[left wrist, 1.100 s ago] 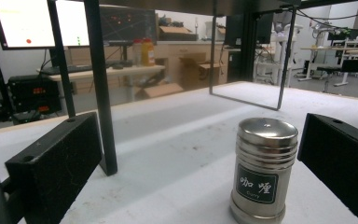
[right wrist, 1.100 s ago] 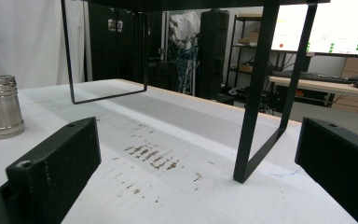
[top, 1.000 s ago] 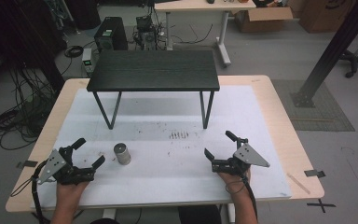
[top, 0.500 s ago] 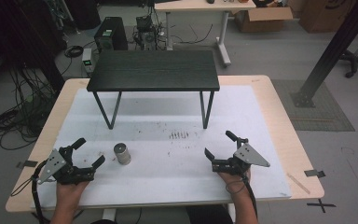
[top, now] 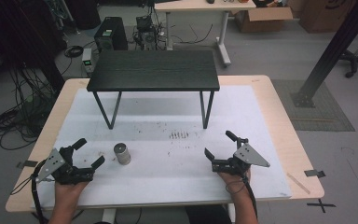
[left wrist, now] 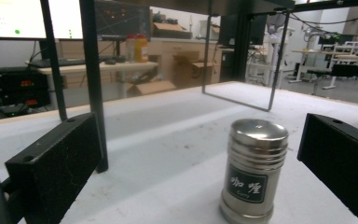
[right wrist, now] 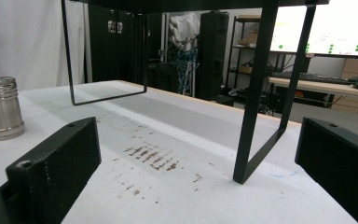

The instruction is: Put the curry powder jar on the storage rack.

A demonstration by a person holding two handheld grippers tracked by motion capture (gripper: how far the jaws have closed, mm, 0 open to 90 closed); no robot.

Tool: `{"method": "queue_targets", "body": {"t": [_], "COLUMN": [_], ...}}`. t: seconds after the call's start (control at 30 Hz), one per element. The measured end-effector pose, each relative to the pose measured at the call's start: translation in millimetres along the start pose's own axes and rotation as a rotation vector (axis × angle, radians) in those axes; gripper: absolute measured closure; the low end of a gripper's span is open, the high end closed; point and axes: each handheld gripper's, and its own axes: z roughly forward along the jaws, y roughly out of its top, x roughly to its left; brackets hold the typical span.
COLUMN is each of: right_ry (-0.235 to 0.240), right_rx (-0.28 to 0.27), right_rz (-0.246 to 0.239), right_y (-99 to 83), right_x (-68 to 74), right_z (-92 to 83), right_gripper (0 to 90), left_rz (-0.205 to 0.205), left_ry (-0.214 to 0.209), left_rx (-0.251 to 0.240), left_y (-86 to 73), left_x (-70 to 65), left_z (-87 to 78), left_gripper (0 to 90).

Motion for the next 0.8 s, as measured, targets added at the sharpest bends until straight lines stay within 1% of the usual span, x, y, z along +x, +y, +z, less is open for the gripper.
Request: {"method": "queue_targets", "body": {"t": [0.1, 0.13, 0.17, 0.23, 0.27, 0.3, 0.33, 0.37, 0.53, 0.67, 0.73, 0.8], "right_ry": [0.000, 0.000, 0.000, 0.000, 0.000, 0.000, 0.000, 0.000, 0.000, 0.000, 0.000, 0.000], "right_rx": [0.000, 0.000, -0.001, -0.001, -0.001, -0.002, -0.002, -0.002, -0.003, -0.003, -0.003, -0.003], "right_rz": [0.002, 0.002, 0.004, 0.004, 0.004, 0.004, 0.004, 0.004, 0.002, 0.002, 0.002, 0.002], "right_y": [0.0, 0.0, -0.1, -0.1, -0.1, -0.1, -0.1, -0.1, -0.1, -0.1, -0.1, -0.1], "right_x": [-0.2, -0.2, -0.4, -0.4, -0.3, -0.3, -0.3, -0.4, -0.3, -0.3, -0.2, -0.4], "right_z": [-0.1, -0.1, -0.1, -0.1, -0.2, -0.2, -0.2, -0.2, -0.4, -0.4, -0.4, -0.4], "right_gripper": [0.0, 0.0, 0.0, 0.0, 0.0, 0.0, 0.0, 0.0, 0.0, 0.0, 0.0, 0.0], "left_rz": [-0.002, -0.002, -0.002, 0.002, 0.002, 0.006, 0.006, 0.007, 0.011, 0.013, 0.014, 0.013], "left_ry": [-0.019, -0.019, -0.036, -0.052, -0.052, -0.068, -0.068, -0.085, -0.124, -0.149, -0.153, -0.169], "left_rx": [-0.004, -0.004, -0.005, -0.006, -0.006, 0.004, 0.004, 0.018, 0.050, 0.077, 0.083, 0.103], "left_y": [4.6, 4.6, 9.2, 13.6, 13.6, 17.6, 17.6, 20.7, 26.3, 30.0, 30.7, 32.1], "left_x": [-1.5, -1.5, -2.2, -2.8, -2.8, -3.2, -3.2, -3.9, -5.4, -6.5, -6.8, -6.8], "left_z": [-0.4, -0.4, -0.1, 0.7, 0.7, 2.3, 2.3, 4.6, 10.4, 14.6, 15.6, 18.8], "left_gripper": [0.2, 0.2, 0.2, 0.2, 0.2, 0.2, 0.2, 0.2, 0.2, 0.2, 0.3, 0.2]}}
